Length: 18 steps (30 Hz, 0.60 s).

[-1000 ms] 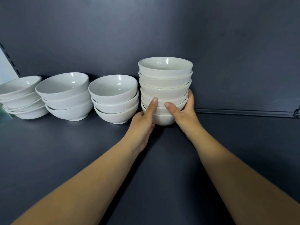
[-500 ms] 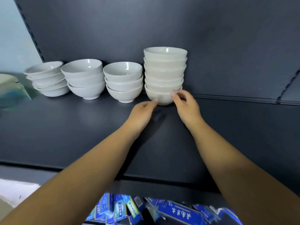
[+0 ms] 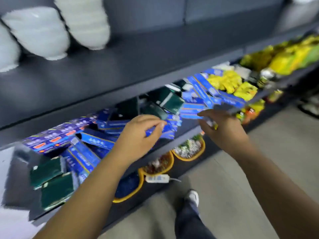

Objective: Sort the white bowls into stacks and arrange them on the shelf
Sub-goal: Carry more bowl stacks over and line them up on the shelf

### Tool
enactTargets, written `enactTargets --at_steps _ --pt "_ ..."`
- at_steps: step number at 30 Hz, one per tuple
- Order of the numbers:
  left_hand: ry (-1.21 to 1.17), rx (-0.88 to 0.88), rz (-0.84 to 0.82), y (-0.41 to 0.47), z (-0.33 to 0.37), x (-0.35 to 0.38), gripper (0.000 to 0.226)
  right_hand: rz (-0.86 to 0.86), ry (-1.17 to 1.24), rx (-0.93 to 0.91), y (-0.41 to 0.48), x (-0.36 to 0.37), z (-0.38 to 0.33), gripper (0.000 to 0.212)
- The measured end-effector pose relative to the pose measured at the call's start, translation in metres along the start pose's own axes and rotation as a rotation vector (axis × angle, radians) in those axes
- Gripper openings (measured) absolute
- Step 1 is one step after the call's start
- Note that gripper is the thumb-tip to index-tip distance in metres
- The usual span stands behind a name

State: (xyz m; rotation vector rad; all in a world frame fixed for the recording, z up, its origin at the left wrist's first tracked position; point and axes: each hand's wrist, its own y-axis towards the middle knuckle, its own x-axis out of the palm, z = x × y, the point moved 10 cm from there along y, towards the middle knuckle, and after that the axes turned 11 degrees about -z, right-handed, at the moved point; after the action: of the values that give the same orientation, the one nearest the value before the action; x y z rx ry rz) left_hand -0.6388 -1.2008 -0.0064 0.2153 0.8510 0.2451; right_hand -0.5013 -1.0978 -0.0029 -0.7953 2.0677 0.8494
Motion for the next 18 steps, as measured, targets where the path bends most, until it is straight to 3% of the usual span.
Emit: enactTargets --at_steps 6,9,11,18 --pt "-0.070 0.078 -0.276 -0.022 0.037 0.124 0.043 -0.010 -0.133 0.473 -0.161 -0.020 0.086 0.024" --pt "-0.243 -0.040 -0.360 -0.031 0.047 0.173 0.051 0.042 -0.119 0.714 -0.238 -0.037 0.118 0.022" --pt "-0.254 -0.024 -0.441 -0.030 0.064 0.209 0.051 0.064 -0.104 0.865 -0.289 -0.047 0.137 0.023" --pt "-0.135 0.092 -0.636 0.012 0.141 0.332 0.035 0.144 -0.062 1.175 -0.429 -0.085 0.199 0.023"
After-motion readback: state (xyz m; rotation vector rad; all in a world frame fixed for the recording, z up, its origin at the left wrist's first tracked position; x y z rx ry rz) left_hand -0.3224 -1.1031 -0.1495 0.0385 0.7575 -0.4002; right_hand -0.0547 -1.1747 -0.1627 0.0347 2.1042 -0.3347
